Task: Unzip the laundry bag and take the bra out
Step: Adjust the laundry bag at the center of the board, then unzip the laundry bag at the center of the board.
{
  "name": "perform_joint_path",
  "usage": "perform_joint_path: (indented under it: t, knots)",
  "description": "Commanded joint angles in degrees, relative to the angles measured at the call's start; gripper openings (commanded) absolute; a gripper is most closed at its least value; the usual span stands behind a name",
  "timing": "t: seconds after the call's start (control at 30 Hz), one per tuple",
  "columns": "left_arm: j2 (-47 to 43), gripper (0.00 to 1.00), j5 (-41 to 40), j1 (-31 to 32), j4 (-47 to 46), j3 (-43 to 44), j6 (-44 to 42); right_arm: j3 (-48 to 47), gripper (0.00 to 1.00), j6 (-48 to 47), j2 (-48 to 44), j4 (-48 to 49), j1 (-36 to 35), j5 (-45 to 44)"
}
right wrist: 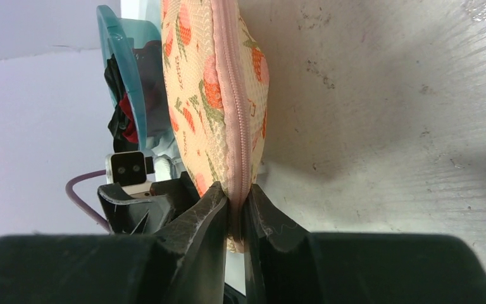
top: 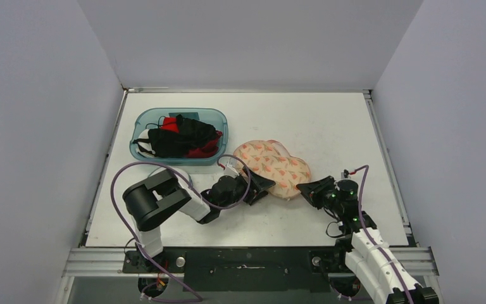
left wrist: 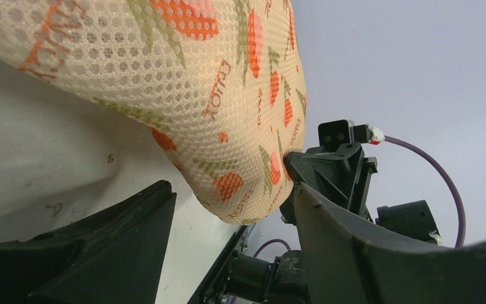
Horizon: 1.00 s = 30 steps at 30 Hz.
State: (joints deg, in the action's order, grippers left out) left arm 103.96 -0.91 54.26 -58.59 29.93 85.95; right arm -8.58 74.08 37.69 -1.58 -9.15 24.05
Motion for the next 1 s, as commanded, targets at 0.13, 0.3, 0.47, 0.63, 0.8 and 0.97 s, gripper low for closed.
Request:
perform_joint_path:
  t: [0.13,0.3,0.47,0.63,0.8,0.97]
  knots:
    - [1.7,0.6,0.48,-1.48,-0.89,3.1,2.55,-1.75,0.13,0.75,-0.93,3.27,-2.0,0.77]
    - [2.51,0.41,0.6,-2.08,0.27,3.6,2.2,-2.55,0.14,-0.15,-1.36,2.1,-3.39,0.52]
    - [-0.19,0.01,-0.29,-2.12,2.94,3.11,0.49,-5.95,0.3,-5.85,-2.38,-2.54,-5.26,-1.47]
    - [-6.09,0.0,-1.43,-2.24,7.55,2.16,0.57,-13.66,0.74,-17.76,-2.53,-10.98,-8.5,-6.61]
    - [-12.45,0.0,-2.35,-2.73,19.38,4.44,4.12,-19.82,0.81,-30.19,-2.69,-15.11,-16.26,-15.76]
    - [-15.7,0.0,-1.27,-4.44,40.13,11.53,5.82,-17.52,0.8,-34.57,-3.79,-8.56,-28.58,-25.78]
